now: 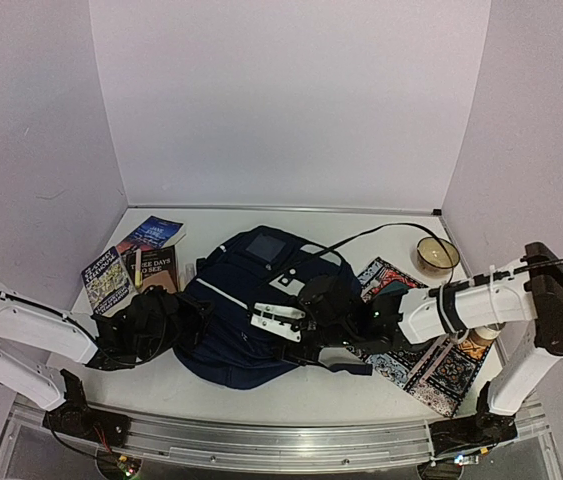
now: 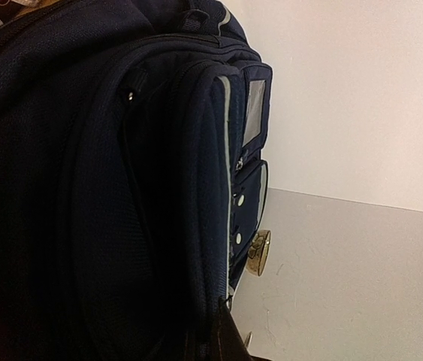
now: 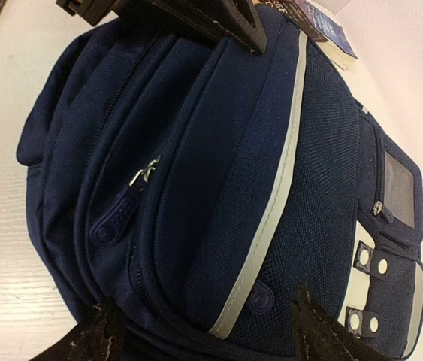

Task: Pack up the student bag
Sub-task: Pass from the left arm to the right

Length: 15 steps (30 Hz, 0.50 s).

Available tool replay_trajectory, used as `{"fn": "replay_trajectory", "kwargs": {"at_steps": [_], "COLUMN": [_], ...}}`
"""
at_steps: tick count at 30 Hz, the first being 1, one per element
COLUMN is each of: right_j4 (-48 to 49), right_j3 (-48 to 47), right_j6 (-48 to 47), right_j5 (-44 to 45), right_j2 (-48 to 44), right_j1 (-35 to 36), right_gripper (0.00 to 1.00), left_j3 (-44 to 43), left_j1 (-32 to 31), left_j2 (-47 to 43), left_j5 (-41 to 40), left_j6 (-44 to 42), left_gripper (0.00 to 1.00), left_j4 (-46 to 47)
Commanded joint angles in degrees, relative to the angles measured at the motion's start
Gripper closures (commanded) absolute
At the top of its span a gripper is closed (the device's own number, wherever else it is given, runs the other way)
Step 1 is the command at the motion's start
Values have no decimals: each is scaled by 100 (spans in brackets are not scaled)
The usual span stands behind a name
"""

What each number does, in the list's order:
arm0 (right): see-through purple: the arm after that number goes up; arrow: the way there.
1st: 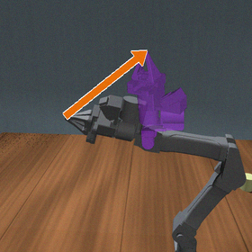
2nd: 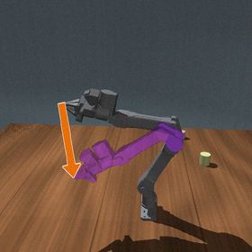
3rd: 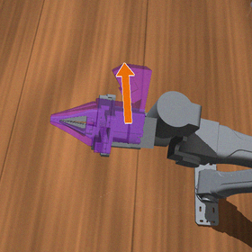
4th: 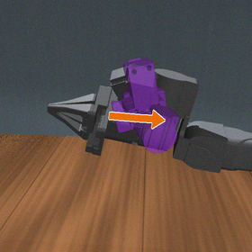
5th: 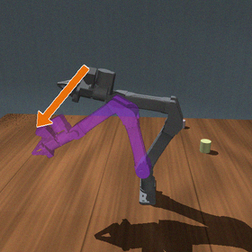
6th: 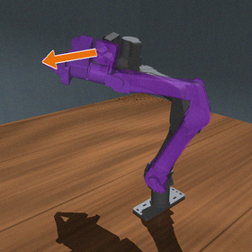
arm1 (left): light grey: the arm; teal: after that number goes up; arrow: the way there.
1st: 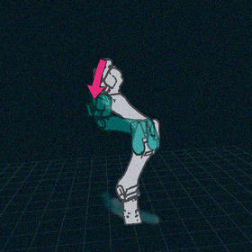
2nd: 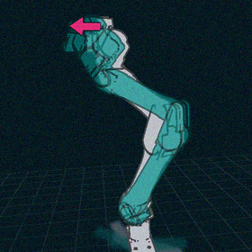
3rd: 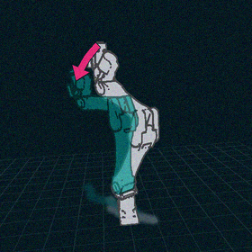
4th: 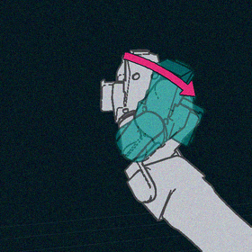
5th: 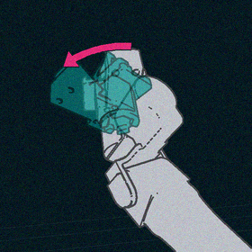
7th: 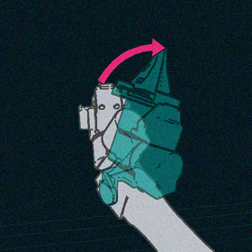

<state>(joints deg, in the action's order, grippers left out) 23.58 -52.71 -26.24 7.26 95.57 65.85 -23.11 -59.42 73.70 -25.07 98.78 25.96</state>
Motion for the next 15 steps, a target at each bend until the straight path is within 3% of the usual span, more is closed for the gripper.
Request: {"fn": "replay_trajectory", "kwargs": {"at_steps": [1,3,12,15], "right_j4": [344,349,354,283], "right_j3": [-120,-166,-216,-266], "right_j6": [-307,-361,-369,-313], "right_j5": [125,85,-151,-85], "right_j2": [263,377,175,20], "right_j1": [-56,-62,-133,-159], "right_gripper": [30,37,97,100], "left_j3": [-288,-298,-264,-185], "left_j1": [18,18,19,48], "left_j2": [27,36,32,-55], "left_j5": [119,144,258,313], "left_j6": [-138,-153,-409,-701], "left_gripper": [100,100,100,95], "left_j4": [296,296,287,255]}}
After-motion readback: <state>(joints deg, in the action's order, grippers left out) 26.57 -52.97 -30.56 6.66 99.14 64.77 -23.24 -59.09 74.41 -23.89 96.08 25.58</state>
